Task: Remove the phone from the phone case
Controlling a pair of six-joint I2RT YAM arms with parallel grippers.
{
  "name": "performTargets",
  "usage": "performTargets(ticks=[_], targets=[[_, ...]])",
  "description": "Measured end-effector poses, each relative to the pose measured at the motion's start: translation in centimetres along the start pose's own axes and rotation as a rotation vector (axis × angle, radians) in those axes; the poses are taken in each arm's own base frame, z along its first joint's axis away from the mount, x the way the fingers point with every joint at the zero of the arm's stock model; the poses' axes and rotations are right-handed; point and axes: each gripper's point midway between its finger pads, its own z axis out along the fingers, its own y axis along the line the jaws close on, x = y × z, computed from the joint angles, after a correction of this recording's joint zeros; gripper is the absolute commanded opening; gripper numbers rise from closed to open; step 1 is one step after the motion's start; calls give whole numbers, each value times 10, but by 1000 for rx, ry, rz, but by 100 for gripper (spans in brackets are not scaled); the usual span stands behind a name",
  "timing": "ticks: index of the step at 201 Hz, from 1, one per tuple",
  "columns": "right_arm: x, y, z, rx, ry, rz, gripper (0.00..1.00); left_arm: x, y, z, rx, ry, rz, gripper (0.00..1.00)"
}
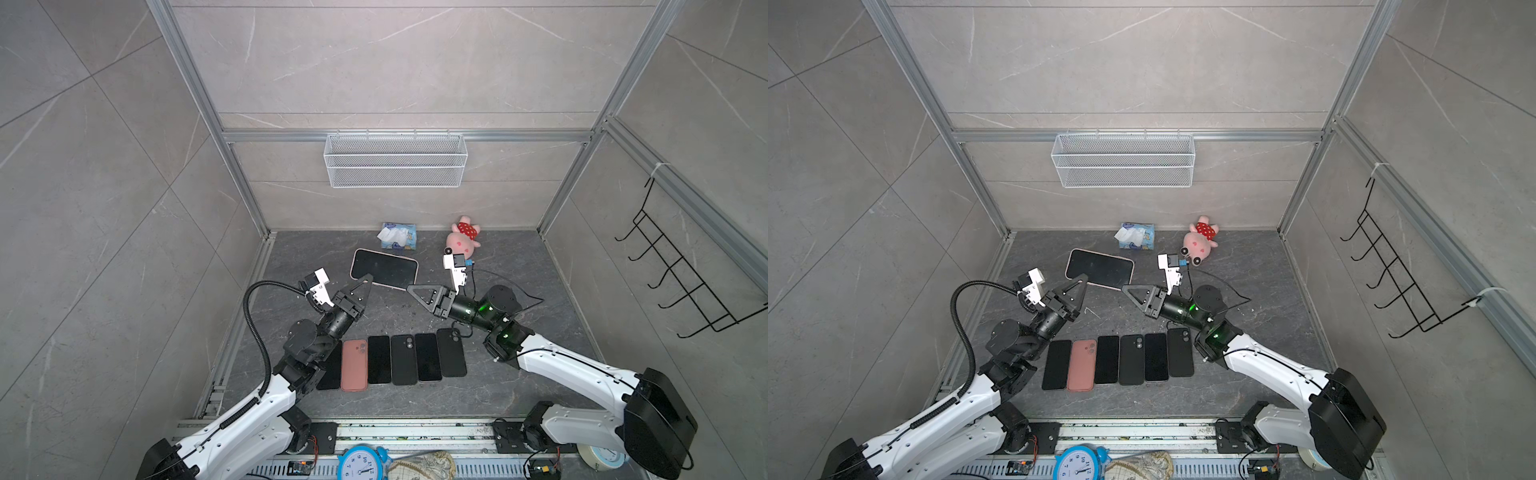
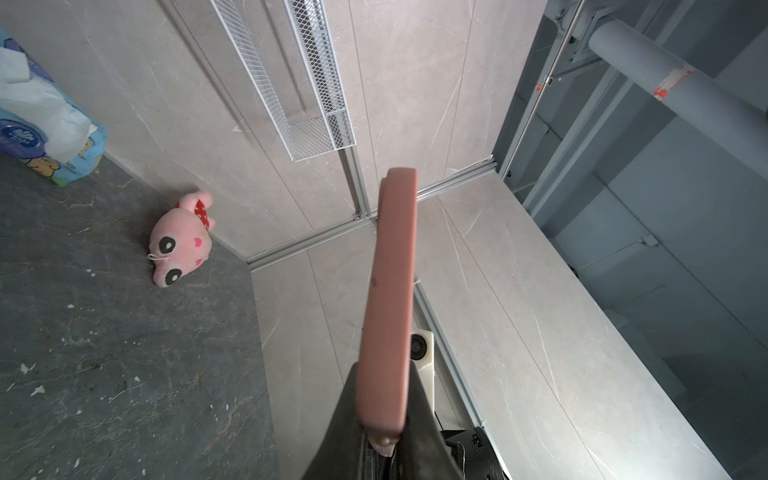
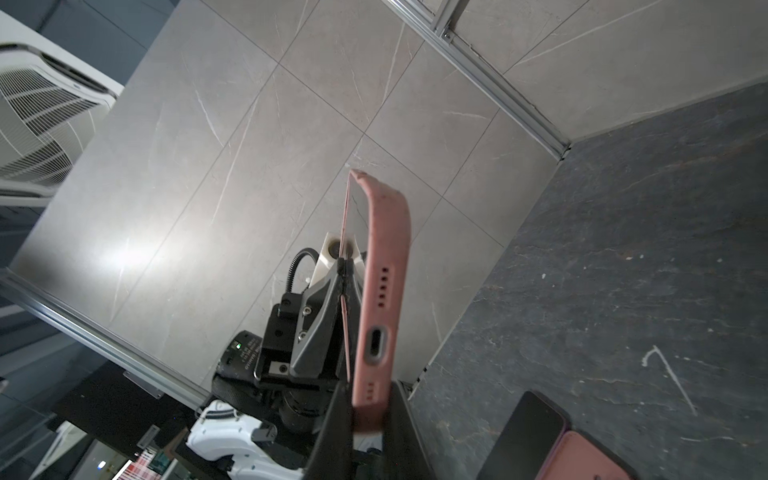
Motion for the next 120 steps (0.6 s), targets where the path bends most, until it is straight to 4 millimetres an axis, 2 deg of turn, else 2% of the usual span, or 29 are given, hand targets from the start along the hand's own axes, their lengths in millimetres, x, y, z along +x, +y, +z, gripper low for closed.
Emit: performTargets(ticks=[58, 120], targets=[[18, -3, -12, 58, 124, -215, 0, 9, 4, 9, -118, 74, -18, 0], [33, -18, -16, 115, 230, -389, 0, 12, 22, 30, -209, 96, -44, 0]])
